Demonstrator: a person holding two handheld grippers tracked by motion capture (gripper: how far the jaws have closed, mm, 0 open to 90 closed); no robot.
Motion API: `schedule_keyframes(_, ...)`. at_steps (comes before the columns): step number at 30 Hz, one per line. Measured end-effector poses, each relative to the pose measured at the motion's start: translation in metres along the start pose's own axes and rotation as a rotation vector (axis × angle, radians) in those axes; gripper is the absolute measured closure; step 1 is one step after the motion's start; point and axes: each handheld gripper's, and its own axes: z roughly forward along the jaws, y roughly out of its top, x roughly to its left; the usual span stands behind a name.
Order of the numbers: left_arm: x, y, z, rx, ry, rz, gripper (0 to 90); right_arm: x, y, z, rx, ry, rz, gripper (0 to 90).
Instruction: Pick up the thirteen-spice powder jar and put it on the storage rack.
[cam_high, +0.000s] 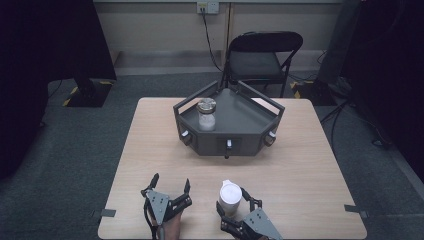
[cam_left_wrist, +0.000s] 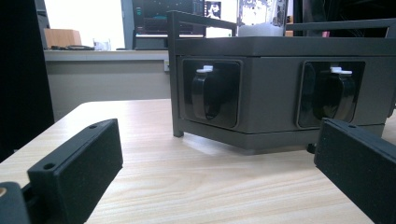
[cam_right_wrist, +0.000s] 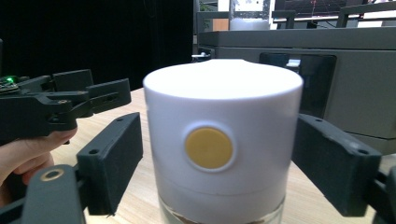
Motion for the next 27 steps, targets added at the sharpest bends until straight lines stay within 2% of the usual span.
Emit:
schedule_keyframes(6,0.0000,0.0000,0.0000,0.000,0.000,0.001,0.4,-0.0048,0.0014,0.0027,0.017,0.016,0.004,28.6)
schedule_keyframes(13,-0.0012,0.0005,0.0002,0.002,0.004,0.004,0.5,-0.0043,0.0026,0.0021,0.020,0.017,-0.009,29.3)
schedule_keyframes(27,-0.0010,0.0003,0.0001,0.002,0.004,0.003,0.5,-0.0070,0.0046,0.0014,0.026,0.029,-0.002,29.5)
